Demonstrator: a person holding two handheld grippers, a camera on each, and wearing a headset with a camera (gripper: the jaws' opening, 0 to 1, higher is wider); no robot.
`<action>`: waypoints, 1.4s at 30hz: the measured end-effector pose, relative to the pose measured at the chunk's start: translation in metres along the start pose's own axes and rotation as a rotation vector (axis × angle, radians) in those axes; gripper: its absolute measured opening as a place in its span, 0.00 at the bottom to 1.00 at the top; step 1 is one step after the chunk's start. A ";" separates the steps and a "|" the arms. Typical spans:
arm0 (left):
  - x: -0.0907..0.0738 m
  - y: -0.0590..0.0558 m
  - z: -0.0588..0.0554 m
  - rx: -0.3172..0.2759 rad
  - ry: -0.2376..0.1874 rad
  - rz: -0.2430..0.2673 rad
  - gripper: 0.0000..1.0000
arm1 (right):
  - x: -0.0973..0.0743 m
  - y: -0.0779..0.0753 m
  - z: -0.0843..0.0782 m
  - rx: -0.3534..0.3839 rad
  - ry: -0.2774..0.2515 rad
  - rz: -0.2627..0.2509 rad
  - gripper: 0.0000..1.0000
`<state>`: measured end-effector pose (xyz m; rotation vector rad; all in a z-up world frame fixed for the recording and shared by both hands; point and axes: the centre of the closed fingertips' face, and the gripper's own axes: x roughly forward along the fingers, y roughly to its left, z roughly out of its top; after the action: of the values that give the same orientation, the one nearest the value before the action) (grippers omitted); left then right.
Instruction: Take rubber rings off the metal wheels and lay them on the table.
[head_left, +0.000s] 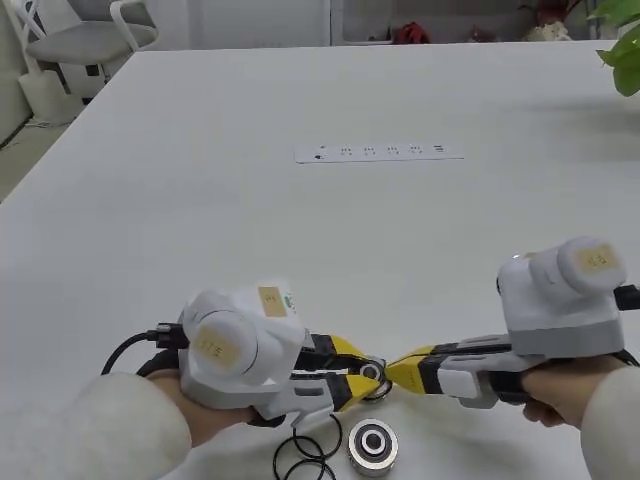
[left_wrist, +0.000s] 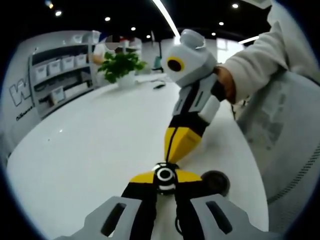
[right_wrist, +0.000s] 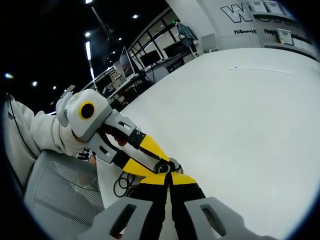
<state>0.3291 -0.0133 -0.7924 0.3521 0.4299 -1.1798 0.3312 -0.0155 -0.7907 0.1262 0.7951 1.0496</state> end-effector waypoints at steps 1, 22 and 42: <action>0.000 0.000 0.000 0.000 0.000 0.000 0.14 | 0.000 0.000 0.000 -0.001 0.000 0.001 0.00; 0.000 0.000 0.000 -0.001 0.001 0.007 0.14 | 0.000 0.006 0.004 -0.027 -0.005 0.021 0.00; -0.002 -0.002 0.004 -0.013 0.040 0.018 0.15 | 0.000 0.008 0.004 -0.022 -0.010 0.035 0.00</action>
<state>0.3274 -0.0136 -0.7882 0.3680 0.4689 -1.1537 0.3282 -0.0108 -0.7844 0.1274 0.7742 1.0899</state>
